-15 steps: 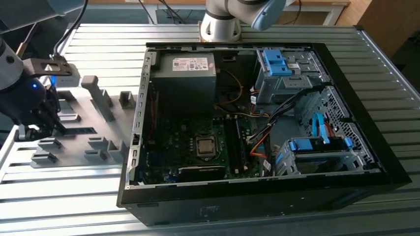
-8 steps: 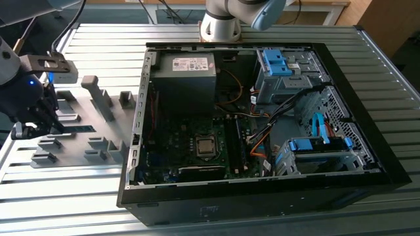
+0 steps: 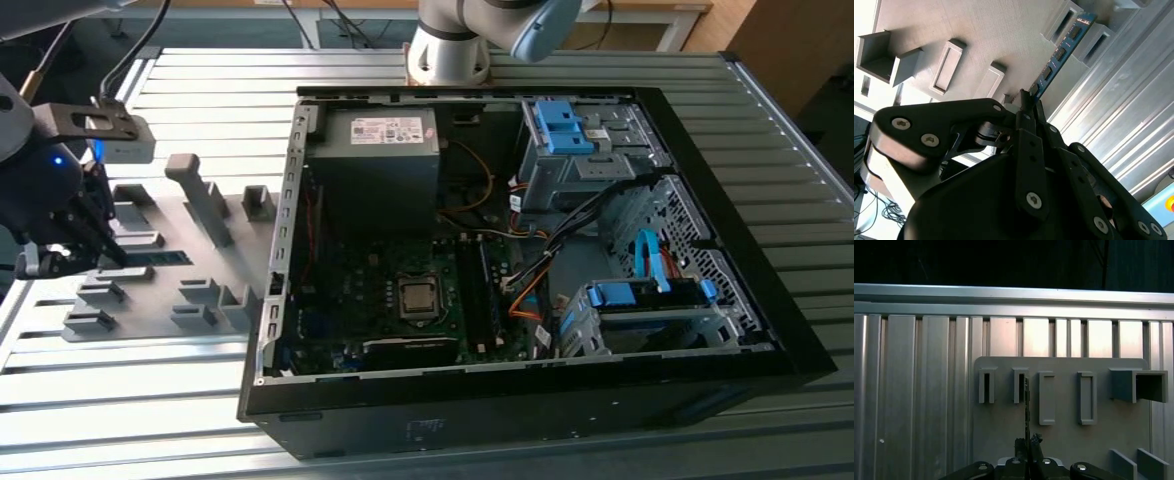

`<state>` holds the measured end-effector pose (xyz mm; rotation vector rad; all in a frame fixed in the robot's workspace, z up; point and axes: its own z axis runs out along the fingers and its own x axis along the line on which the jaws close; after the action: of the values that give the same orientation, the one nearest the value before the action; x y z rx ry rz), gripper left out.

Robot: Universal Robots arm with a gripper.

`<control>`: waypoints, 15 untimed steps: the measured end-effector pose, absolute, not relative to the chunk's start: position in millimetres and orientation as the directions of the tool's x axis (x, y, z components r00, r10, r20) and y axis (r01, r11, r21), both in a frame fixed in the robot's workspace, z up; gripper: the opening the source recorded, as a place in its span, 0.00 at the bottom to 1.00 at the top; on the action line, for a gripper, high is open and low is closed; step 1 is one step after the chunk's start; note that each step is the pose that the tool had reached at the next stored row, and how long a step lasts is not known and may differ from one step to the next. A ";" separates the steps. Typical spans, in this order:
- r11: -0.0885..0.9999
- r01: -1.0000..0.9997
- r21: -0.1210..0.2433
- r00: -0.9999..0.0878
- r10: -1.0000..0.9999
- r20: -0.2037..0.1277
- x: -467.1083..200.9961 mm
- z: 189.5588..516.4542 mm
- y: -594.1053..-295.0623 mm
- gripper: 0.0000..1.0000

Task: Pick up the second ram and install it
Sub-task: 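Pick up the second ram and move it above second insertion slot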

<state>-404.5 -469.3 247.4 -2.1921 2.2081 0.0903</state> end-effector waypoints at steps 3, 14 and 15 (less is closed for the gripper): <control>0.007 -1.000 0.021 -0.008 -0.998 -0.061 -404.5 247.9 -469.3 0.14; 0.007 -1.000 0.021 -0.008 -0.998 -0.059 -404.5 251.2 -469.2 0.14; 0.007 -1.000 0.021 -0.008 -0.998 -0.059 -404.5 251.8 -469.1 0.14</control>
<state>-404.5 -469.1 251.8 -2.1936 2.2097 0.0879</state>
